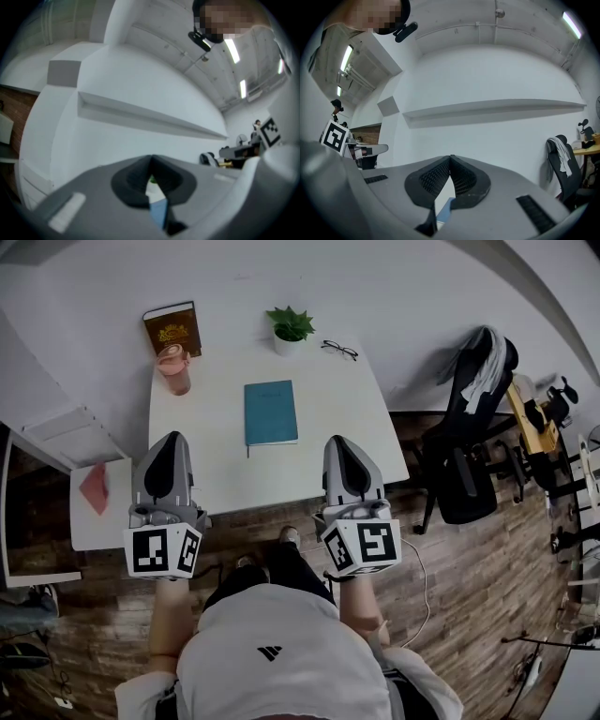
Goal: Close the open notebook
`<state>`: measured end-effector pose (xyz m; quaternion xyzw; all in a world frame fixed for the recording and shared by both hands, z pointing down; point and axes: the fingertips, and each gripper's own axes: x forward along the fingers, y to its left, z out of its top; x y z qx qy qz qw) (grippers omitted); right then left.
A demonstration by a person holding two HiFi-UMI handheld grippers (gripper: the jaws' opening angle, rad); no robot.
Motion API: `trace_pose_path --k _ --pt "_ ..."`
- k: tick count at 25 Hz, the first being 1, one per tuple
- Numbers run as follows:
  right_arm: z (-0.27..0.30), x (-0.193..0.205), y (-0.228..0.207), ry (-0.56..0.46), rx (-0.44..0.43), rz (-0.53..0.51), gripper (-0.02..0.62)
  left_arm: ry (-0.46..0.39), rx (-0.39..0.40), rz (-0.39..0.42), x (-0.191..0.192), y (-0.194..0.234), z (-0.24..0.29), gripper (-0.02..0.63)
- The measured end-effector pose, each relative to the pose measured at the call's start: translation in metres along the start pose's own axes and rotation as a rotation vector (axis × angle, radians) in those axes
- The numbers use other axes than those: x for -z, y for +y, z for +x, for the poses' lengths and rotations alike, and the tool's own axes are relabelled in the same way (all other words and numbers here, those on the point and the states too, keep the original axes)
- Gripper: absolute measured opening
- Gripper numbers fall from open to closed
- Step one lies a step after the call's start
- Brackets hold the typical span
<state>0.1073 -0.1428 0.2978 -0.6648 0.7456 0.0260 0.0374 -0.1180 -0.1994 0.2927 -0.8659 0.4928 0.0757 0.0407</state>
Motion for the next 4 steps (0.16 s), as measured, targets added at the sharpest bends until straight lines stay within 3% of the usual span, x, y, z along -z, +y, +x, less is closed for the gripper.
trace_pose_path --k 4 --pt "0.0031 0.0026 0.0032 0.003 -0.001 0.002 -0.002 0.009 0.0 -0.002 0.0034 0.0038 -0.0004 0.009"
